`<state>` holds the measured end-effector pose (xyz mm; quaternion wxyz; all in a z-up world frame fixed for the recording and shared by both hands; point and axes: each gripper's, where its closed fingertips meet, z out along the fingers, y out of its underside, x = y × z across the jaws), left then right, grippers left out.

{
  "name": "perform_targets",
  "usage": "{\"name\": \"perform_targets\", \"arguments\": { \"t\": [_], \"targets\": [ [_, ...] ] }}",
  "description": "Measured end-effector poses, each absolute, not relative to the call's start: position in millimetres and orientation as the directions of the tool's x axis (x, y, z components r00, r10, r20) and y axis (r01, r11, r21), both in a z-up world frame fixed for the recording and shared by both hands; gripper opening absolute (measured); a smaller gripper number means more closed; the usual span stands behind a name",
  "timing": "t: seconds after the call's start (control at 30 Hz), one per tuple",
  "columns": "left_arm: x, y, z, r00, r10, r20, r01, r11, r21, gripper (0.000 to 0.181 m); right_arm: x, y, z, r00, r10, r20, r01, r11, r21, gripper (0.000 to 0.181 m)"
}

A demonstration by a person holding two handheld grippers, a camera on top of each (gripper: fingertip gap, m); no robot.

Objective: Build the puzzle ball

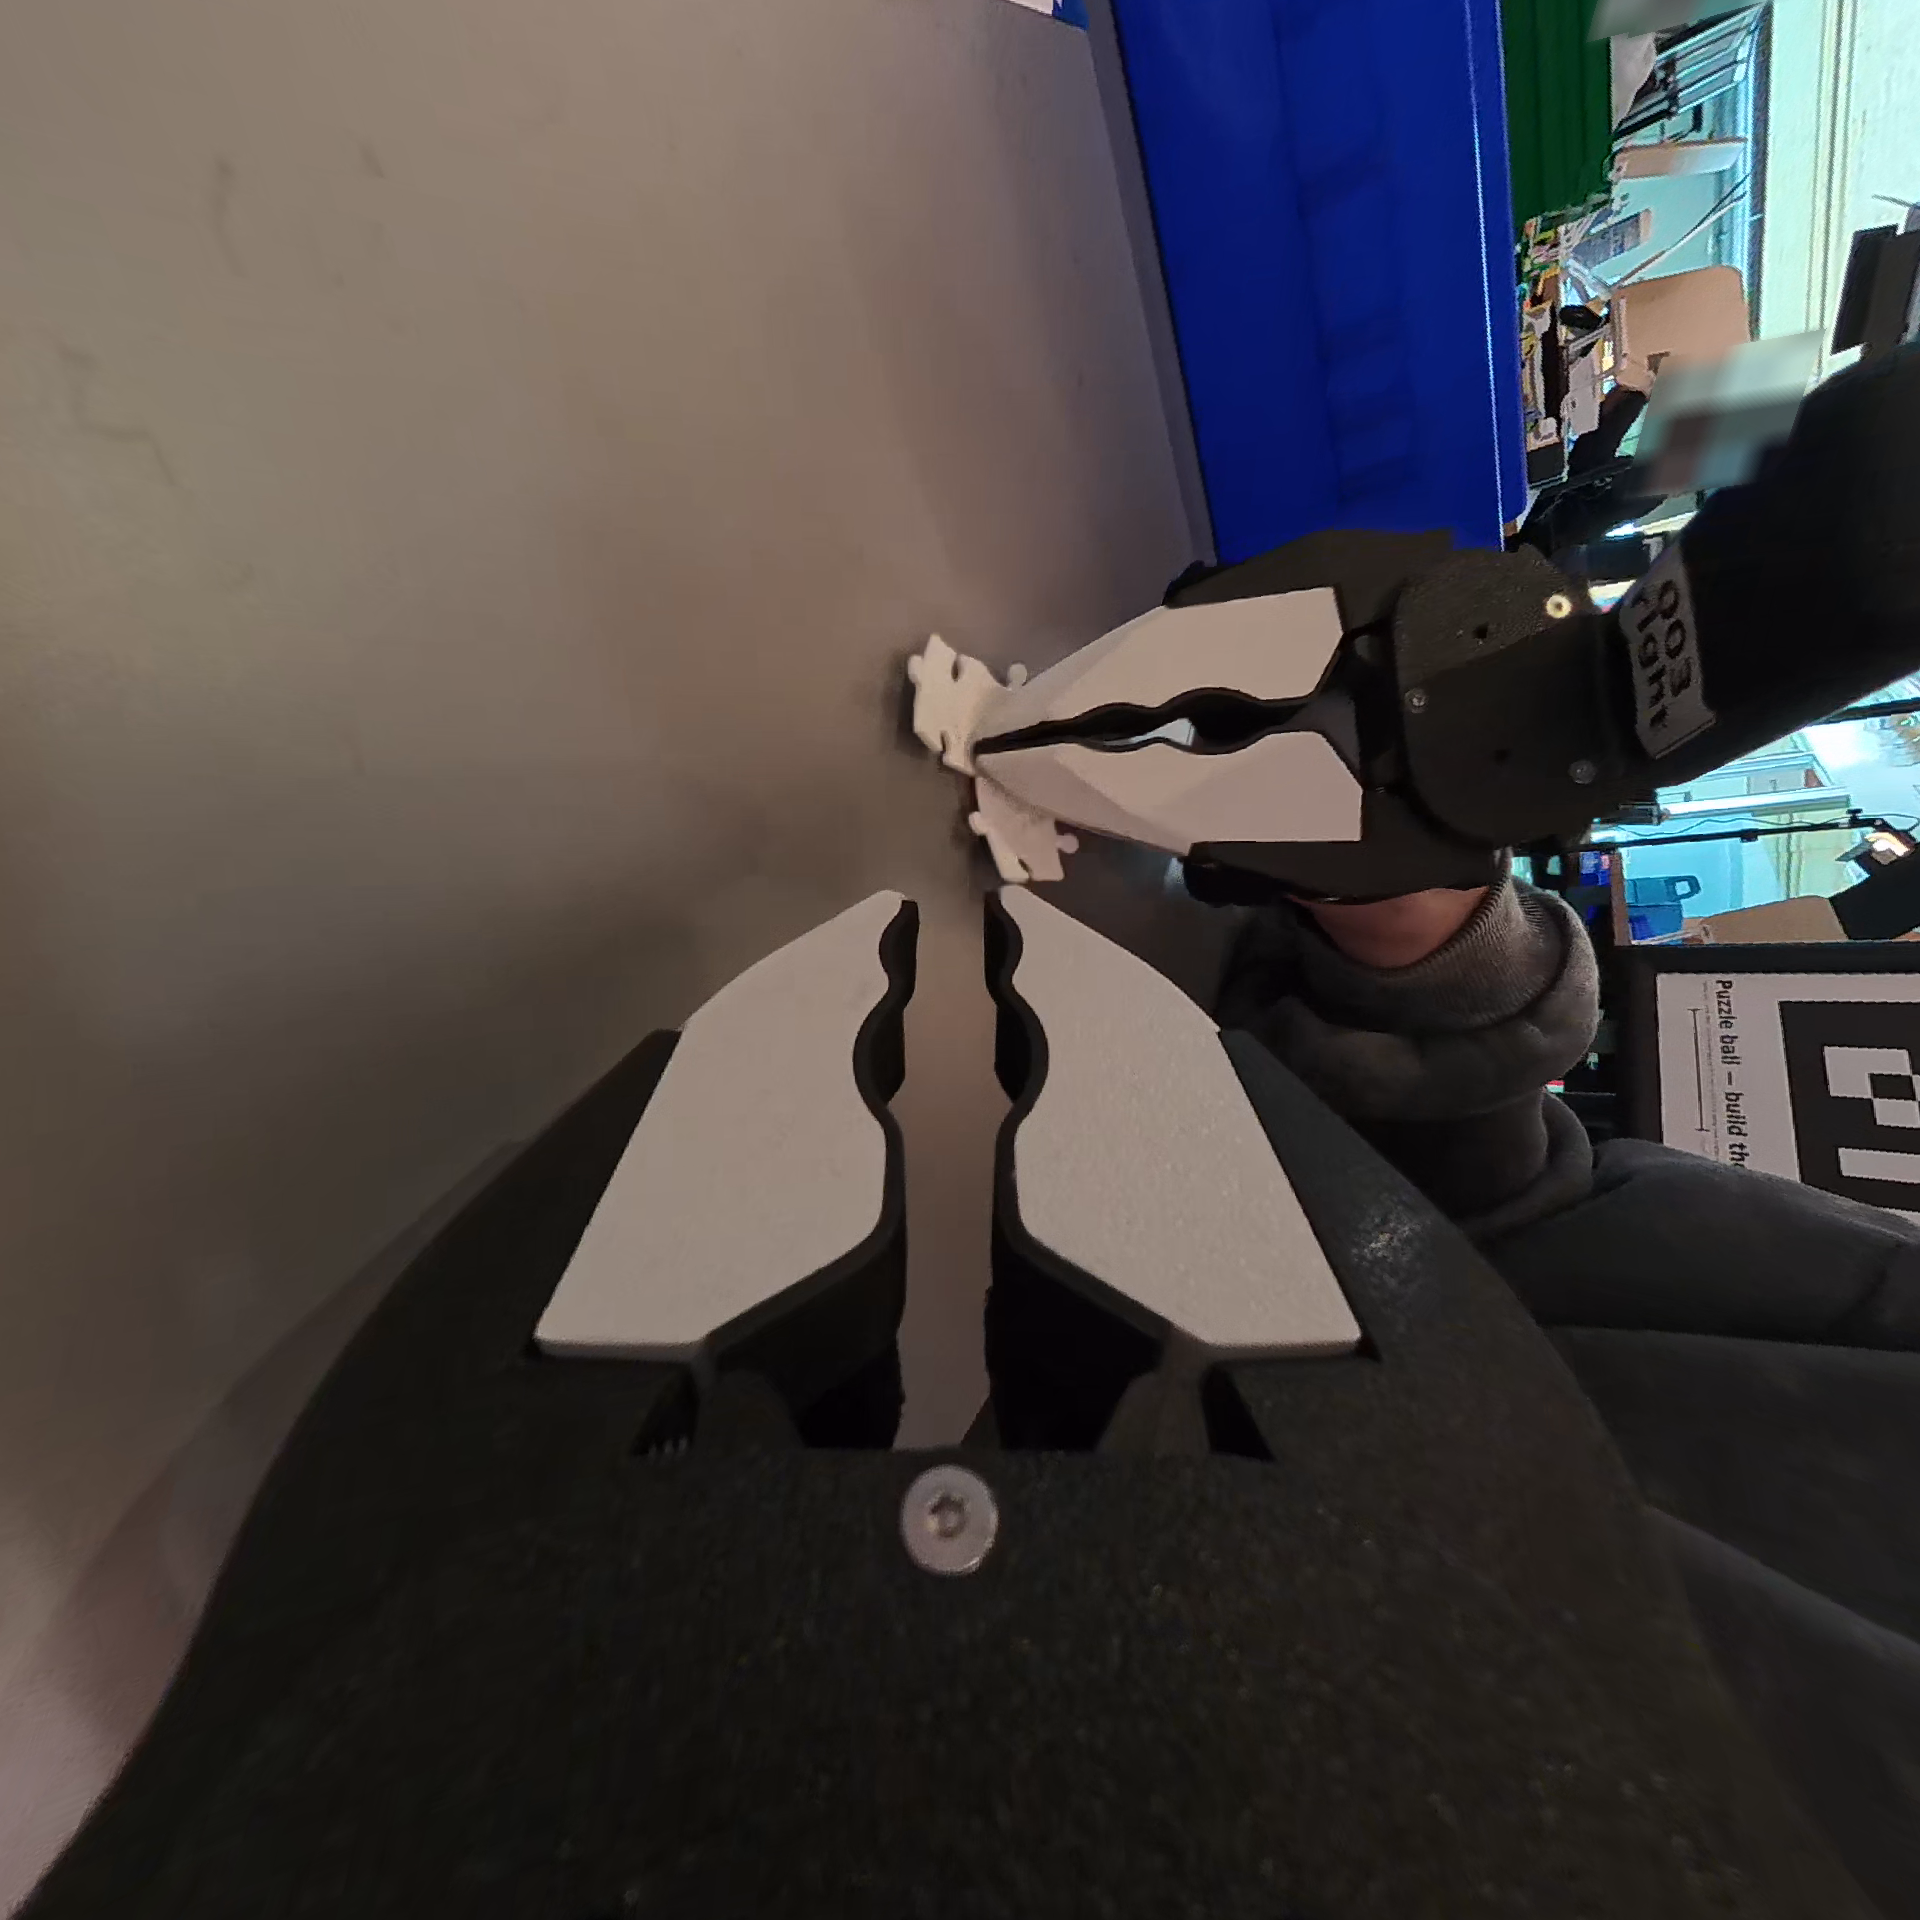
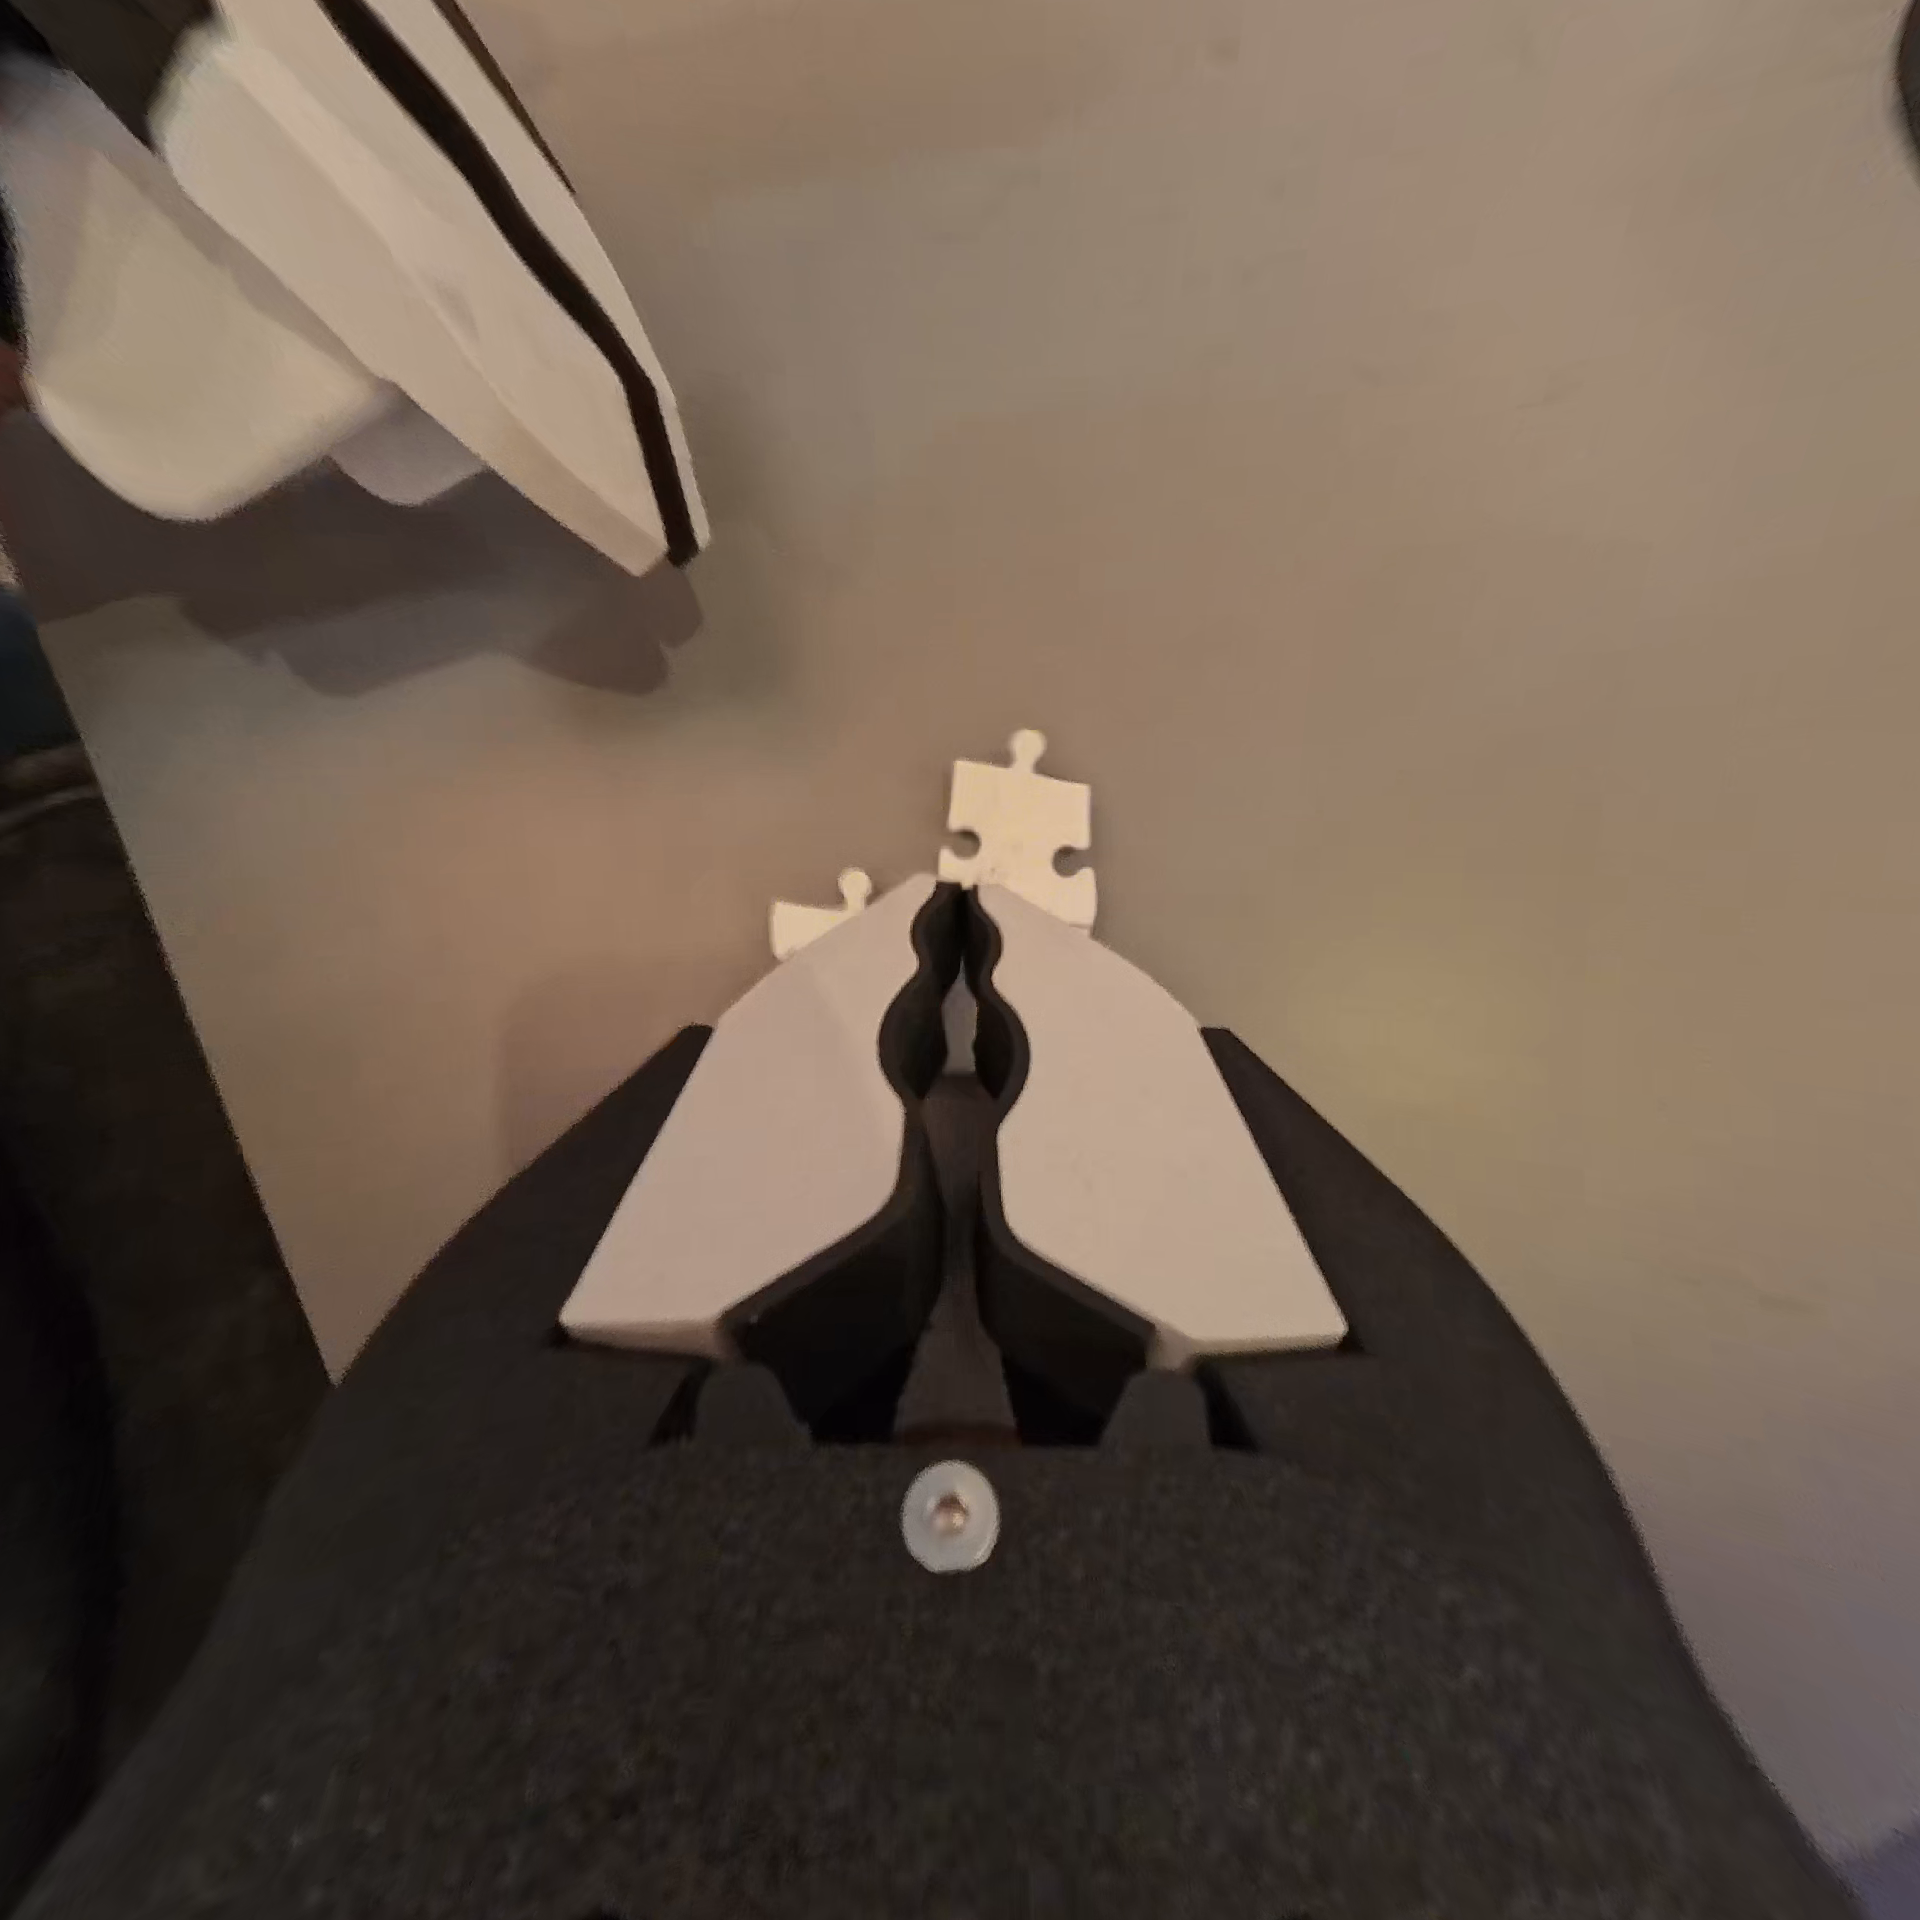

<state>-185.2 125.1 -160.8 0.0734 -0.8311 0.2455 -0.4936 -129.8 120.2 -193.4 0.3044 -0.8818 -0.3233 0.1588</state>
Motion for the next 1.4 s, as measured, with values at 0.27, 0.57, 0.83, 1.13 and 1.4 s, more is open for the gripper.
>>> {"name": "perform_targets", "arguments": {
  "t": [0.27, 0.57, 0.83, 1.13, 1.4],
  "targets": [
    [-194.8, 122.2, -157.1, 0.386, -0.531, 0.755, -0.351, -0.841, -0.412, 0.015, -125.4, 123.5, -181.3, 0.752, 0.652, -0.097, 0.427, -0.594, -0.682, 0.001],
    [-219.1, 133.8, -136.8, 0.325, -0.782, 0.532, -0.341, -0.621, -0.705, 0.041, -115.9, 116.4, -183.2, 0.772, 0.629, -0.088, 0.432, -0.621, -0.654, 0.000],
    [-231.2, 153.5, -130.8, 0.410, -0.873, 0.263, -0.365, -0.421, -0.831, 0.053, -129.9, 108.7, -193.8, 0.751, 0.652, -0.103, 0.467, -0.636, -0.614, 0.000],
    [-235.5, 163.9, -114.5, 0.459, -0.883, 0.100, -0.331, -0.274, -0.903, 0.053, -128.4, 112.1, -193.8, 0.739, 0.668, -0.093, 0.508, -0.642, -0.574, 0.001],
    [-233.1, 163.7, -116.2, 0.477, -0.877, 0.051, -0.348, -0.242, -0.906, 0.064, -124.8, 120.5, -183.6, 0.760, 0.640, -0.114, 0.454, -0.648, -0.612, 0.000]
  ]
}}
